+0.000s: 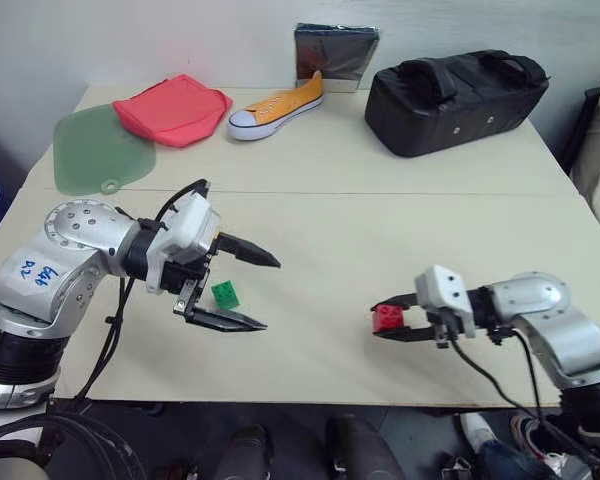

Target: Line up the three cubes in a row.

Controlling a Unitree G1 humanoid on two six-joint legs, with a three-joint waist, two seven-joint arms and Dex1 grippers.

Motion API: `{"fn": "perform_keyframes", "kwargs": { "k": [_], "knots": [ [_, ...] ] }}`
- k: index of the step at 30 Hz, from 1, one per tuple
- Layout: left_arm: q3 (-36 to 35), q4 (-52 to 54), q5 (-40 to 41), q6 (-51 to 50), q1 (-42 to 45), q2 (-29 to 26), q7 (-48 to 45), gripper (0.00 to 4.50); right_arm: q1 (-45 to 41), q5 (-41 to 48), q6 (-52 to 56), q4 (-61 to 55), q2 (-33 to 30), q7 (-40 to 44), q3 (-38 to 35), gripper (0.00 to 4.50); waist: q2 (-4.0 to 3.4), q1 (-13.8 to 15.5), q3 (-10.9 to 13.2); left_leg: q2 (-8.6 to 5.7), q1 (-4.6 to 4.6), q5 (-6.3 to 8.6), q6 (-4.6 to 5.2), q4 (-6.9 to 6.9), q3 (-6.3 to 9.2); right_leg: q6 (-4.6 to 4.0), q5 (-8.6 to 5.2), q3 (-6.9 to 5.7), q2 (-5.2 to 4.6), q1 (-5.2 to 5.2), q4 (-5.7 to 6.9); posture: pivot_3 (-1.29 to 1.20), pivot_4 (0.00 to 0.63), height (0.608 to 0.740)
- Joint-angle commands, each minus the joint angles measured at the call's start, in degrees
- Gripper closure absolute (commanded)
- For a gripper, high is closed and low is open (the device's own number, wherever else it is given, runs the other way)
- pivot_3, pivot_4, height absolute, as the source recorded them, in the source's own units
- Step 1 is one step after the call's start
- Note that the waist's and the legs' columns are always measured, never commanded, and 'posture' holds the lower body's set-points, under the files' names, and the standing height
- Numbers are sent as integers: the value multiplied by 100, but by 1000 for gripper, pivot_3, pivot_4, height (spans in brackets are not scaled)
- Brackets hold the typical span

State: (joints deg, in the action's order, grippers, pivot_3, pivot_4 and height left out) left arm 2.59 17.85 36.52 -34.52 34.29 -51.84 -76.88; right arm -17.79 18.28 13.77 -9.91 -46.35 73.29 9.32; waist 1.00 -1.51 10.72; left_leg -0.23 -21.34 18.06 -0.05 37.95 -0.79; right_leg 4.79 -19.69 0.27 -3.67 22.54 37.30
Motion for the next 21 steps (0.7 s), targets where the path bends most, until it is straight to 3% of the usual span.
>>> {"fn": "perform_keyframes", "kwargs": {
  "k": [1, 12, 21],
  "knots": [
    [-30, 189, -91, 145, -87, -127, -88, 0, 86, -328, -271, 121, 233, -278, 176, 2979, 0, 1, 0, 0, 0, 0, 0, 0, 0, 0, 0, 0, -1, -1, -1, 0, 150, 740],
    [-41, 127, -116, 128, 4, -94, -28, 0, 328, -531, -682, 126, 355, -281, 358, 2979, 0, 6, 0, -2, -2, 1, 1, 2, 3, 0, 0, -4, -5, -1, 0, 0, 150, 740],
    [-112, 154, -123, 79, -152, -72, 180, 0, 326, -195, -431, -31, 226, -329, -73, 24, 0, 8, 0, -2, -2, 1, 1, 3, 3, 0, 0, -4, -4, -1, 2, 0, 150, 740]
  ]
}}
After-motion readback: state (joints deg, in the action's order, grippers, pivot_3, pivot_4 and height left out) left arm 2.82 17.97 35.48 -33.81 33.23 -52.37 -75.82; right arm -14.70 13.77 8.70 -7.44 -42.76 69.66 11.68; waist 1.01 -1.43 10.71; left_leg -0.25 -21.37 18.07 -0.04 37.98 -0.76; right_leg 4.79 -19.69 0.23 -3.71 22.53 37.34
